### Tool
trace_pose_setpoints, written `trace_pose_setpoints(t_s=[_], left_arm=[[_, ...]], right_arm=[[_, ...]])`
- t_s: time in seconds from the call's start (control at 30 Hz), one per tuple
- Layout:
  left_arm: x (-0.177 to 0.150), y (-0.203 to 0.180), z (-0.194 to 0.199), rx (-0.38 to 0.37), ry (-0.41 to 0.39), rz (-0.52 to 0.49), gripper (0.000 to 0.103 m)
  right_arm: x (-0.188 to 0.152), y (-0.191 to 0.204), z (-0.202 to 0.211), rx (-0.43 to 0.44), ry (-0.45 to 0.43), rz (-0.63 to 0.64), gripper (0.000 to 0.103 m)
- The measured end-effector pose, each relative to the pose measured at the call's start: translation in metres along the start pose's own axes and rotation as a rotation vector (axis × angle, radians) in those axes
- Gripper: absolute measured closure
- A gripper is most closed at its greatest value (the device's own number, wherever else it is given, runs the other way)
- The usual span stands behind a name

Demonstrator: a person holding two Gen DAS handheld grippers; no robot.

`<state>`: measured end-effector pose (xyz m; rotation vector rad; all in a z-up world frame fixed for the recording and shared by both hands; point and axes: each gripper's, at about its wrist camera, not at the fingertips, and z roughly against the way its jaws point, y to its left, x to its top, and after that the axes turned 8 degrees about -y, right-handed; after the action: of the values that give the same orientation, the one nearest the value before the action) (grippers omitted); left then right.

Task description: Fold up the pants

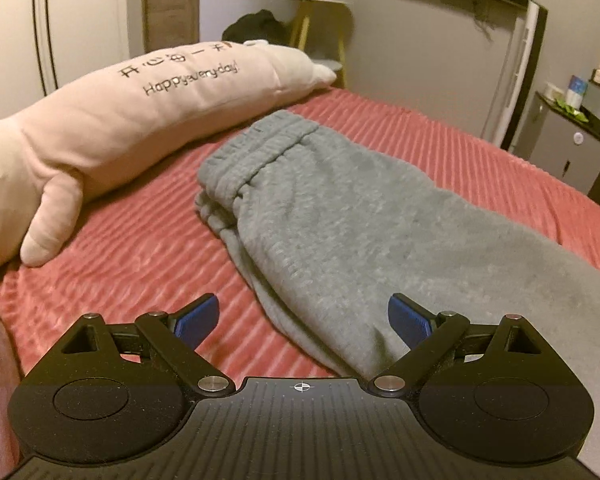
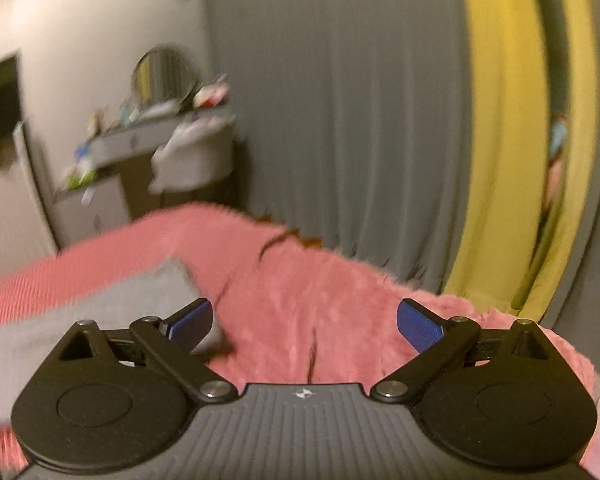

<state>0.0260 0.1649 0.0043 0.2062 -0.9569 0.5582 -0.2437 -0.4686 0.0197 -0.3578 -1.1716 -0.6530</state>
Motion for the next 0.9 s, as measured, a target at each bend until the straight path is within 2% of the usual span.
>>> trace_pose_setpoints(t_s=[0.07,0.1,0.2,0.27,0.4,0.47,0.5,0.6,0.67,0.77,0.87,0.9], left_arm=[[-0.003,-0.004,0.004,0.001,-0.004,-0.024,0.007],[-0.003,-0.007,0.006,0.002,-0.006,-0.036,0.007],[-0.005,-0.012,0.013,0.005,-0.010,-0.061,0.007],[-0.008,-0.012,0.019,-0.007,-0.007,-0.051,0.007],[-0.015,-0.011,0.026,-0.040,0.031,-0.009,0.007],[-0.018,-0.014,0.026,-0.052,0.044,0.004,0.007],[-0.019,-0.016,0.026,-0.057,0.046,0.004,0.007],[-0.022,-0.026,0.023,-0.065,0.045,-0.031,0.007],[-0.024,-0.033,0.019,-0.067,0.049,-0.069,0.006],[-0.028,-0.040,0.012,-0.058,0.058,-0.104,0.007],[-0.030,-0.044,0.004,-0.049,0.074,-0.109,0.007],[-0.030,-0.045,0.002,-0.048,0.078,-0.110,0.007]], right_arm=[[-0.012,0.010,-0.001,0.063,0.044,0.007,0.004],[-0.016,0.015,-0.010,0.107,0.075,-0.029,0.004],[-0.036,0.023,-0.049,0.303,0.210,-0.300,0.004],[-0.050,0.029,-0.083,0.371,0.284,-0.472,0.004],[-0.075,0.032,-0.124,0.354,0.250,-0.762,0.004],[-0.080,0.030,-0.140,0.340,0.215,-0.863,0.005],[-0.082,0.031,-0.149,0.336,0.206,-0.896,0.010],[-0.080,0.031,-0.170,0.319,0.199,-0.934,0.026],[-0.082,0.029,-0.180,0.304,0.216,-0.951,0.027],[-0.092,0.028,-0.197,0.283,0.219,-0.953,0.035],[-0.094,0.028,-0.210,0.264,0.201,-0.945,0.060],[-0.093,0.028,-0.213,0.263,0.205,-0.945,0.063]])
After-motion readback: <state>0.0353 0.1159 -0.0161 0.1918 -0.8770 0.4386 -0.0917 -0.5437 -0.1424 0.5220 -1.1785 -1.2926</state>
